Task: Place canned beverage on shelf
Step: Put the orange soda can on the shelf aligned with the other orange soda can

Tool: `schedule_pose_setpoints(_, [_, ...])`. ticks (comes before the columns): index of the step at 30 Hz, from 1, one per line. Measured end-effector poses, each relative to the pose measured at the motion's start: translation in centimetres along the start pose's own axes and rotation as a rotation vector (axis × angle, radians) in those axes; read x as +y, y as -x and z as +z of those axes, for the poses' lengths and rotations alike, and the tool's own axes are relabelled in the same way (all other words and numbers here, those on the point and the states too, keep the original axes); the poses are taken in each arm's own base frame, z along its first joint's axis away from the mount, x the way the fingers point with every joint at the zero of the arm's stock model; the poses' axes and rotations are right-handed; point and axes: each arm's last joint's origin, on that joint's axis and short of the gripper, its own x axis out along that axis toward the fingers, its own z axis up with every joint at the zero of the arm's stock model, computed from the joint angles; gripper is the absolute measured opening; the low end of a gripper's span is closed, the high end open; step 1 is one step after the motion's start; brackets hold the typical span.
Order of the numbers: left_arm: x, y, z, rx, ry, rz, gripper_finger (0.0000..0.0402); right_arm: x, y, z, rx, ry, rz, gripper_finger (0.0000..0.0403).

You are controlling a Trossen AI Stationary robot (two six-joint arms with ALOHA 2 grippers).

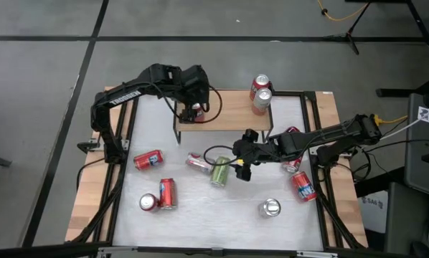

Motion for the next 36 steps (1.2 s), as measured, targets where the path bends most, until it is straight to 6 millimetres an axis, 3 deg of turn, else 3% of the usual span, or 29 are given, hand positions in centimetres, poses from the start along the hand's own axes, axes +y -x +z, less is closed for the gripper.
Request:
schedule_pose_setpoints(8, [-0.5, 5.6, -0.6, -0.125, 0.083, 0.010, 0.0320, 0.0, 0.0, 0.1, -0.010, -0.009, -0.001, 0.0363])
schedule_pose_setpoints(16, [-2.8, 13.1, -5.6, -0.266, 0.228, -0.062, 0.0320, 0.2, 0.4, 2.3, -0.194, 0.009, 0.047, 0.0363])
schedule_pose_setpoints(20, [-5.0, 14.9, -8.0, -0.363, 0.259, -0.054, 0.0320, -0.9, 1.8, 4.9, -0.301, 0.012, 0.070, 0.0363])
schedule_pose_setpoints(26, [-8.3, 13.4, -11.6, -0.434, 0.311, -0.015, 0.0320, -3.9, 4.2, 8.6, -0.432, 0.021, 0.004, 0.0363])
schedule_pose_setpoints(31, [-10.6, 9.8, -14.0, -0.438, 0.340, 0.014, 0.0320, -6.3, 5.0, 10.7, -0.579, 0.071, -0.075, 0.0363])
schedule_pose_setpoints(36, [-12.6, 5.7, -15.9, -0.466, 0.362, 0.008, 0.0320, -8.6, 4.4, 11.8, -0.659, 0.059, -0.092, 0.0363])
